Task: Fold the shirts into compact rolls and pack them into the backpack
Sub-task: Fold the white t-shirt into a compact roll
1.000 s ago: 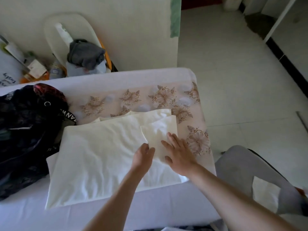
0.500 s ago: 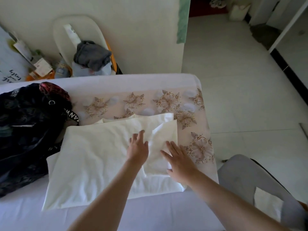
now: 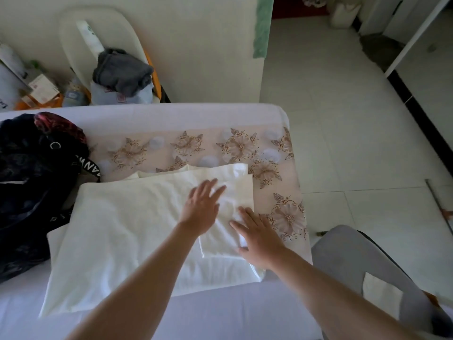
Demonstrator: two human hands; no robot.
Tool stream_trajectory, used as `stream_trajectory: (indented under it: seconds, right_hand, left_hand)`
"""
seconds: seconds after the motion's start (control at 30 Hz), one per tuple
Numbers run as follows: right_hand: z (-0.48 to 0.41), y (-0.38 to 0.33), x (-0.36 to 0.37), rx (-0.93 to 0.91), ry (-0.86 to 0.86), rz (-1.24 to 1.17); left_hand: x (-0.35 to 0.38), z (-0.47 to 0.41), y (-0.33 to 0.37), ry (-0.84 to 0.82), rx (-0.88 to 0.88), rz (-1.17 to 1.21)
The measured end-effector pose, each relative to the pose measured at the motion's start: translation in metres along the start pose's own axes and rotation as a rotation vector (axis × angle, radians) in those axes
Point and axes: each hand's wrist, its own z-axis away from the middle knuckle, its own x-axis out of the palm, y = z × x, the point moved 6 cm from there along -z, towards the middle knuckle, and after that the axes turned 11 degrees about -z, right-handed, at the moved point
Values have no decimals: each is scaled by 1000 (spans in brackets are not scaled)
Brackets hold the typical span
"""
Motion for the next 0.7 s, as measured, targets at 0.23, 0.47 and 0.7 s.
stream_trajectory:
  seconds: [0.23, 0.47, 0.7]
  right_hand:
    - [12, 9, -14, 78, 334, -86]
    - [20, 30, -24, 372, 301, -250]
    - [17, -1, -31, 431, 209, -360]
  left_hand:
    - [-7, -18, 58, -84, 225, -102]
    - [-8, -46, 89, -56, 729, -493]
    - [-50, -40, 34, 121, 586, -488]
